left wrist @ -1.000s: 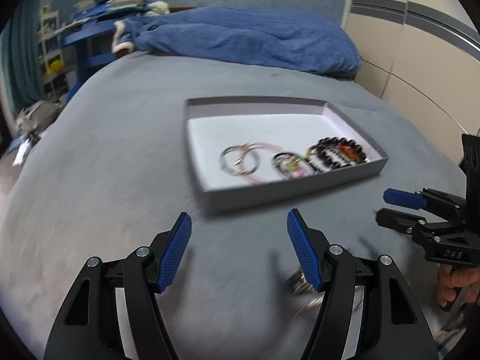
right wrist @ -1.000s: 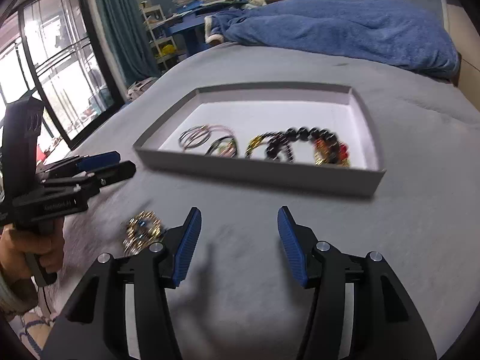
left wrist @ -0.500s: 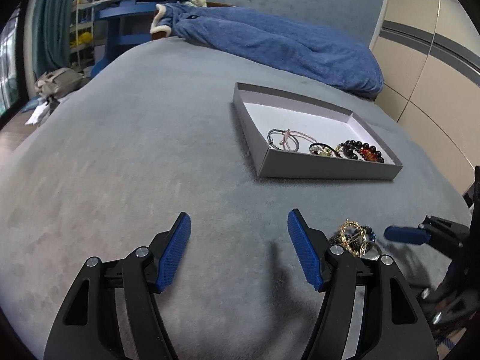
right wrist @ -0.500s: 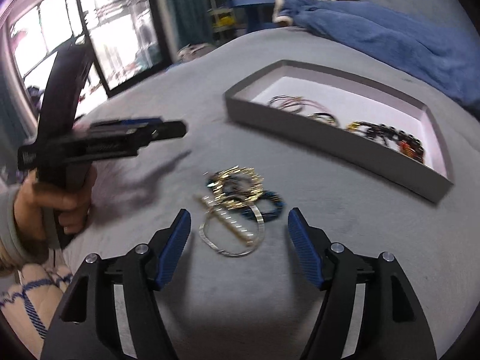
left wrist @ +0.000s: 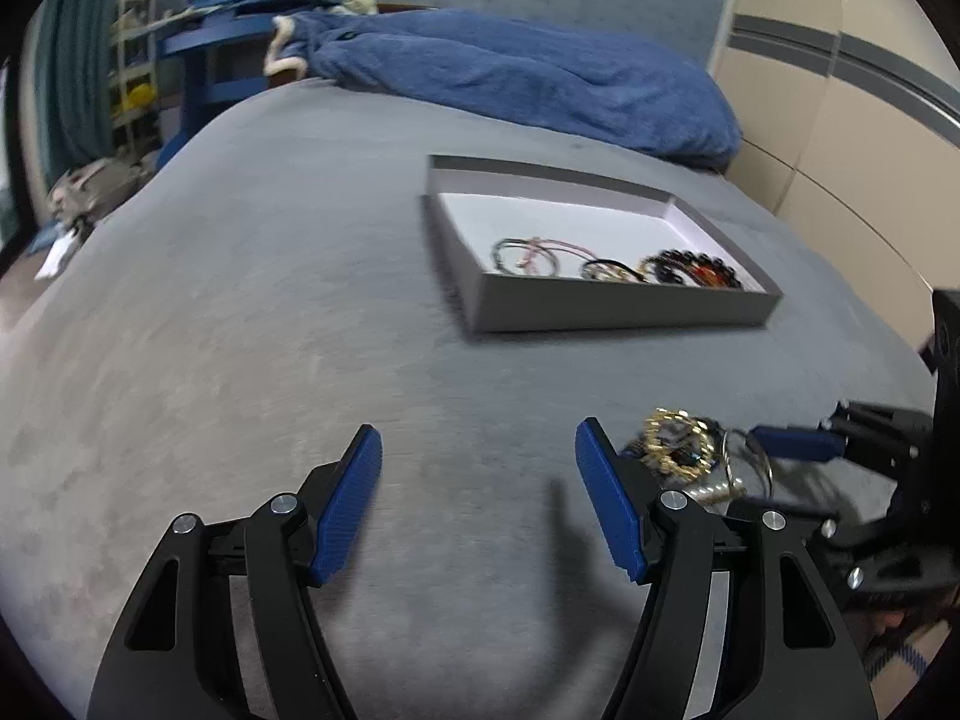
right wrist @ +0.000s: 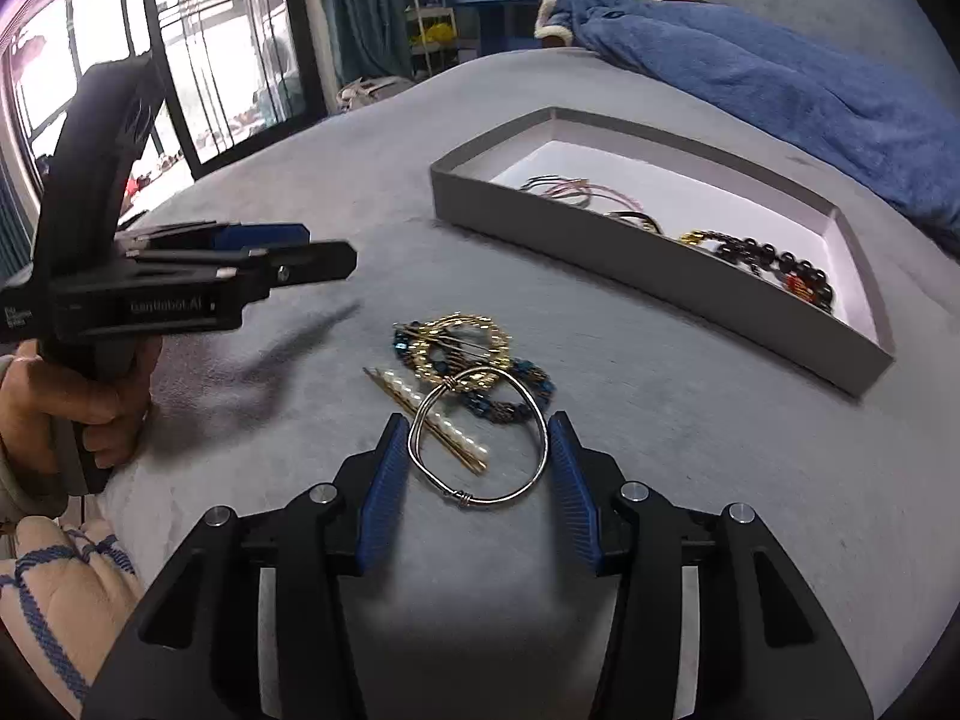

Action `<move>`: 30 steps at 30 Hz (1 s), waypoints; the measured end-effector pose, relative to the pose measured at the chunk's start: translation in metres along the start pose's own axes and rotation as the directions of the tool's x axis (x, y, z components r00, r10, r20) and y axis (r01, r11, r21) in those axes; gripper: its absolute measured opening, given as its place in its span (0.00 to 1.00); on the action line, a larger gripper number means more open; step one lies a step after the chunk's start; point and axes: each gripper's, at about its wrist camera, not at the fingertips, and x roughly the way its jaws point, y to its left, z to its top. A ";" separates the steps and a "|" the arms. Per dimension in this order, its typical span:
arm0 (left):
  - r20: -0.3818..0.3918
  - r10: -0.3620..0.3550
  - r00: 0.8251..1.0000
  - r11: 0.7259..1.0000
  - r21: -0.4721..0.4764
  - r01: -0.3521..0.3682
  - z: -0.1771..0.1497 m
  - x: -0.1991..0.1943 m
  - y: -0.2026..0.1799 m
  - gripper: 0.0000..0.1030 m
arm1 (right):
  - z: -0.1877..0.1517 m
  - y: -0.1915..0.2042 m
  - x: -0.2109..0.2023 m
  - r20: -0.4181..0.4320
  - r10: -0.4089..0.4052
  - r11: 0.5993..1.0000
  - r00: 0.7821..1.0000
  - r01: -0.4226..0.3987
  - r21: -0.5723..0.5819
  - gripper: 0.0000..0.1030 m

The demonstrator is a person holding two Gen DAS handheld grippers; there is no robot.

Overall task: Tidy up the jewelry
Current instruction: 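Grasp the silver bangle with the right gripper while the left gripper grasps the gold ring brooch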

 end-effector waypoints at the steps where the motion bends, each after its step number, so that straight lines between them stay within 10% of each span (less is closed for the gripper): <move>1: 0.000 -0.014 1.000 1.000 0.016 0.014 0.001 0.000 -0.004 0.66 | -0.001 -0.002 -0.002 0.005 -0.002 1.000 1.000 0.002 0.003 0.46; 9: -0.054 -0.144 0.988 0.978 0.145 0.150 0.005 0.010 -0.052 0.66 | -0.030 -0.050 -0.026 0.010 -0.068 0.991 0.998 0.066 0.119 0.46; 22: -0.173 -0.140 0.975 0.952 0.247 0.181 0.007 0.043 -0.088 0.65 | -0.044 -0.061 -0.031 0.018 -0.067 0.980 0.998 0.063 0.187 0.46; 30: -0.154 -0.168 0.974 0.956 0.216 0.199 0.006 0.038 -0.082 0.45 | -0.043 -0.062 -0.030 0.019 -0.066 0.979 0.998 0.060 0.197 0.46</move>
